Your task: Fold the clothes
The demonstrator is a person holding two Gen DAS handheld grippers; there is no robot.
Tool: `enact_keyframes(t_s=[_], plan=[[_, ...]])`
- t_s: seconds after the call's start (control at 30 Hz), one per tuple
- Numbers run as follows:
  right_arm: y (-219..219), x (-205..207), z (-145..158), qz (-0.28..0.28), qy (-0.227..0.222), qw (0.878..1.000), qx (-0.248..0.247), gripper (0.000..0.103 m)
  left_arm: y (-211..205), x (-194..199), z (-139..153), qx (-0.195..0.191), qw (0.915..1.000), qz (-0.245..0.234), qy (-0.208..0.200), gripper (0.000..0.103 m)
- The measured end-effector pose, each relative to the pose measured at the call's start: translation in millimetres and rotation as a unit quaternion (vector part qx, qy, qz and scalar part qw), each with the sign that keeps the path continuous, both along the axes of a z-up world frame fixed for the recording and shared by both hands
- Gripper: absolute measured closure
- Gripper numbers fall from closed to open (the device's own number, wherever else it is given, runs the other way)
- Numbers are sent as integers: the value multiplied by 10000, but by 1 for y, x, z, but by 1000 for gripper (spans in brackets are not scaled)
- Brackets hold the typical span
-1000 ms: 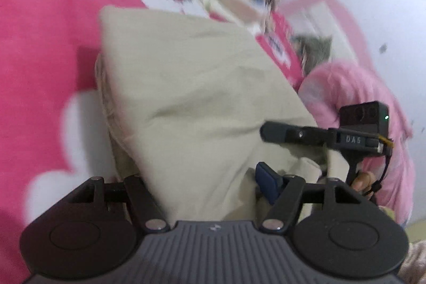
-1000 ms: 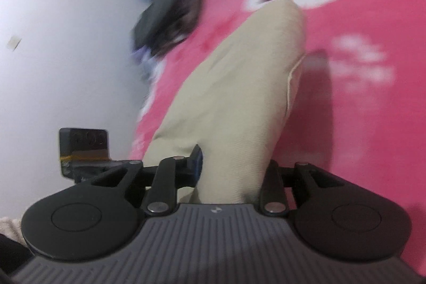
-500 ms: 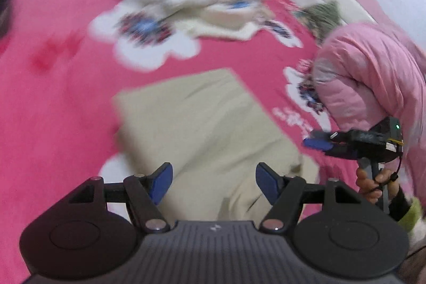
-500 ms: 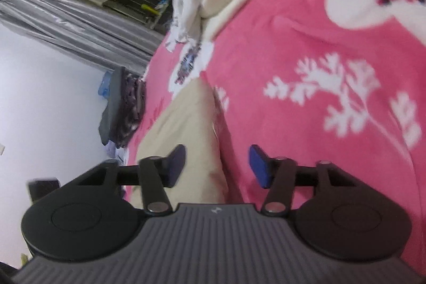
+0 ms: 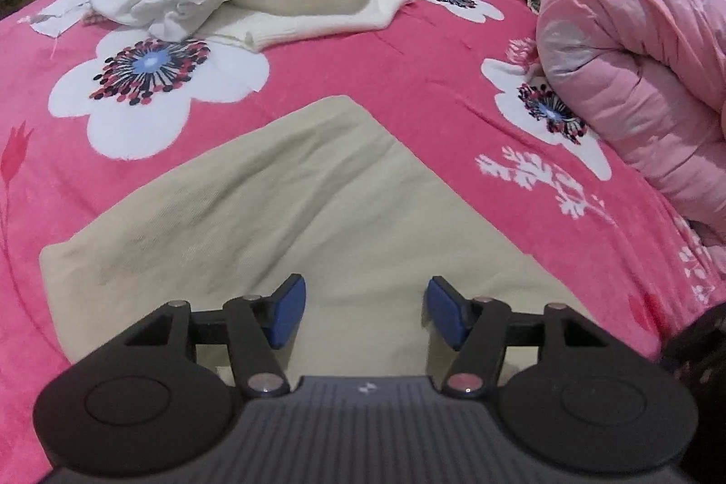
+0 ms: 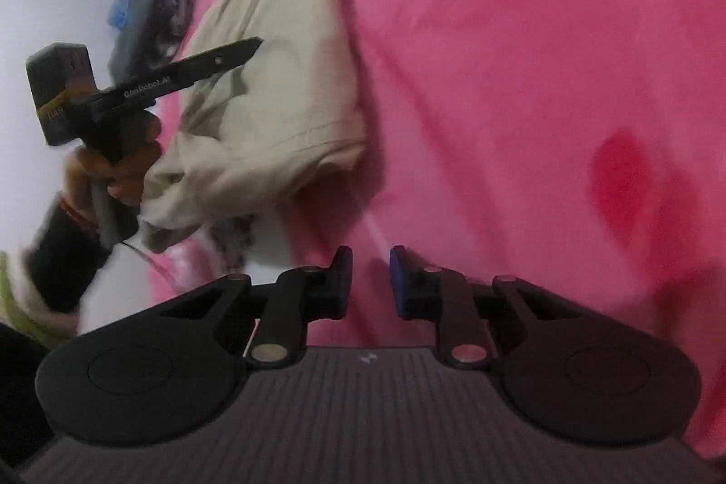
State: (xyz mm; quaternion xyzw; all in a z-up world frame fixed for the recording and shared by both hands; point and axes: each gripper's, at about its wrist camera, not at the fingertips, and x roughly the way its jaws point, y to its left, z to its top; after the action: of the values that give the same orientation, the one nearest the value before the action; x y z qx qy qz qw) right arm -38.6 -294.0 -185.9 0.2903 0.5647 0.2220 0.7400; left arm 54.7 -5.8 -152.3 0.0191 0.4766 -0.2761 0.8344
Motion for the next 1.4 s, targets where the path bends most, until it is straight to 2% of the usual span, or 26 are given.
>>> enact_keyframes(t_s=[0.13,0.2,0.27,0.37,0.4,0.5,0.57,0.63,0.73,0.87,0.93,1.1,1.13,1.23,1.3,1.33,1.4], plan=[[-16,18,23,-740,-633,9946,372,84,1,0,0,-51,10000,32,7,42],[-9,27,14,-745,-527,9945,508,84,1,0,-1,-63,10000,56,-10,42],[3,21,-1,-515,-226,9970,531,83,3,1,-2,-130,9999,79,-18,42],[17,-13,-20,-96,435,9989,160,84,9,2,-4,-336,9994,120,-6,42],[15,-24,-16,-118,431,9990,7,85,12,3,-4,-433,9990,141,16,41],[3,-36,20,-362,-182,9984,-396,83,24,5,-1,-748,9967,249,190,41],[4,-27,58,-432,-958,9928,-574,83,36,1,8,-905,9948,394,258,41],[12,-20,84,-301,-1547,9864,-476,83,51,-9,17,-997,9936,495,200,41],[54,7,92,166,-1820,9831,-143,83,76,-27,25,-1050,9923,652,29,41],[132,31,61,919,-1772,9797,-177,83,97,-34,12,-792,9932,849,67,44],[156,29,37,1301,-1405,9808,-372,84,103,-30,2,-830,9923,905,175,47],[162,-21,26,2075,-634,9735,-728,83,112,-24,-6,-1082,9899,890,204,47],[160,-29,30,2155,-614,9716,-758,83,112,-24,-8,-1114,9898,868,191,47],[151,-21,76,1882,-1394,9710,-490,83,115,-25,-9,-1201,9891,830,179,47],[154,-8,98,1680,-1989,9650,-330,83,116,-26,-10,-1259,9883,845,190,47],[158,-2,102,1611,-2181,9619,-340,83,116,-26,-10,-1284,9878,858,196,47],[172,14,92,1502,-2315,9594,-587,82,117,-26,-10,-1318,9871,887,206,47]])
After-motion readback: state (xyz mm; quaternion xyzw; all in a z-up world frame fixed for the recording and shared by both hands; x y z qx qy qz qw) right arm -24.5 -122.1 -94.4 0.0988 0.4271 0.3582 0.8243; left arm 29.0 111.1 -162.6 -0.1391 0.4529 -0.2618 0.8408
